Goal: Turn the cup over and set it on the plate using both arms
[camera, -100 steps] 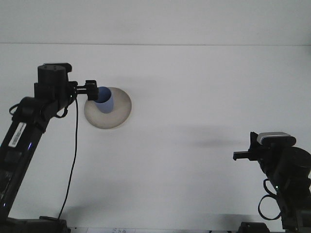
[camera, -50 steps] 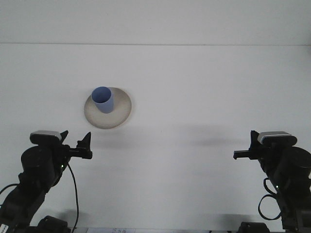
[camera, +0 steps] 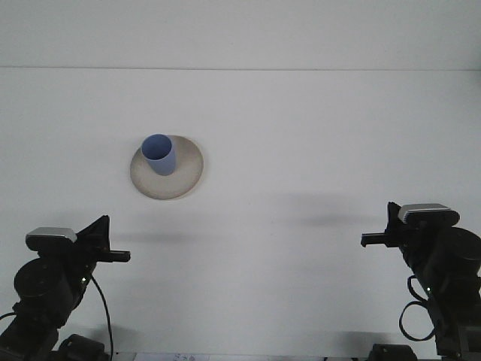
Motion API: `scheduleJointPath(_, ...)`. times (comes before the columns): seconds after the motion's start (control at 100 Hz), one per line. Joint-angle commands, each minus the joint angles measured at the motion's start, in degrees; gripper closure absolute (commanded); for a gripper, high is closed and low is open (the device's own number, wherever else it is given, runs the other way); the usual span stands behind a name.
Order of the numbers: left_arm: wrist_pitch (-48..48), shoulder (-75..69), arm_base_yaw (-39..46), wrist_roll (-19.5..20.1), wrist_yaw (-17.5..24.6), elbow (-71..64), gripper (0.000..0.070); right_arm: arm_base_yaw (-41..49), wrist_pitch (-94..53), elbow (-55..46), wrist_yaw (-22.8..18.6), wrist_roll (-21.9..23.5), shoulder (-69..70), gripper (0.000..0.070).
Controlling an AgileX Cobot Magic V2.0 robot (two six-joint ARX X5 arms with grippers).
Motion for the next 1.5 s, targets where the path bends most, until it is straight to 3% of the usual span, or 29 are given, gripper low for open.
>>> scheduleJointPath(0.0,0.6,-0.4,-0.1,0.1,-0.3,0.5,0.0686,0.0,0.8,0.4,0.0,0.8,0.2,0.0685)
scheduleJointPath(0.31,0.6,-0.8,-0.1,0.2,-0.3,0.5,0.0686,0.0,1.0,0.4,0.0,0.8,0.2,0.0685)
scheduleJointPath(0.44,2.1,-0.9,-0.1,5.7,-0.3,0.5,0.0686,0.0,1.0,0.4,0.0,0.8,0.2,0.0685)
scheduleJointPath(0.55,5.4,-0.9,-0.2,6.9,-0.3,-0.2,0.0686,0.0,1.0,0.4,0.0,0.8,0.2,0.0685)
scheduleJointPath(0.69,16.4,-3.8,0.8,12.0,-0.2,-6.6,0.0686,0.0,1.0,0.4,0.0,0.8,0.2,0.0685)
scheduleJointPath(0.94,30.7,-13.3,5.8,11.5,4.7,-24.0,0.0686,0.0,1.0,0.4,0.0,0.8,0.2,0.0685)
scheduleJointPath(1.08,30.8,-18.6,8.5,9.3,5.6,-30.6,0.0686,0.0,1.0,0.4,0.0,0.8,0.2,0.0685)
scheduleJointPath(1.49,32.3,-26.3,10.0,8.2,6.0,-39.7,0.0686,0.0,1.1,0.4,0.0,0.8,0.2,0.0685)
